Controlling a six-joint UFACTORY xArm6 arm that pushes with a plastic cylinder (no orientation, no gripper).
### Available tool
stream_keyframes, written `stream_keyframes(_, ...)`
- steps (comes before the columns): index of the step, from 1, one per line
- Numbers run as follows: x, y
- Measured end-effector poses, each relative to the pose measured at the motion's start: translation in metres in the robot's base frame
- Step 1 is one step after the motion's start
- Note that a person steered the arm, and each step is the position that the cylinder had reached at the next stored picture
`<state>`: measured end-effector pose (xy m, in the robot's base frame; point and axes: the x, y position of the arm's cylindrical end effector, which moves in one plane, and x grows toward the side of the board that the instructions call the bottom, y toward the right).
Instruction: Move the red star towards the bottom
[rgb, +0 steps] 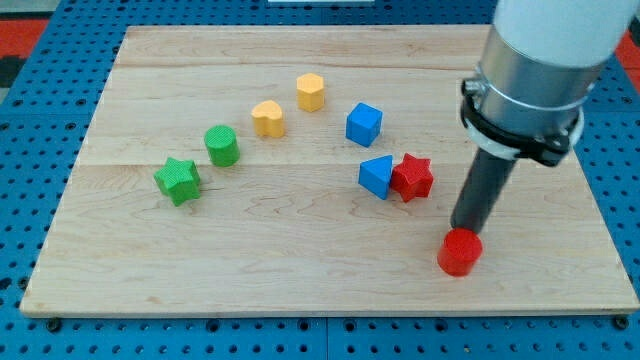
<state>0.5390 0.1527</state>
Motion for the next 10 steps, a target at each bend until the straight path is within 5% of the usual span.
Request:
stream_keyframes(2, 0.016, 0.032)
stream_keyframes(4, -0.086, 0.033)
stream_keyframes(6, -0.157, -0.05)
stream_keyframes(9, -0.181, -0.071)
stream_keyframes(10, -0.156, -0.053)
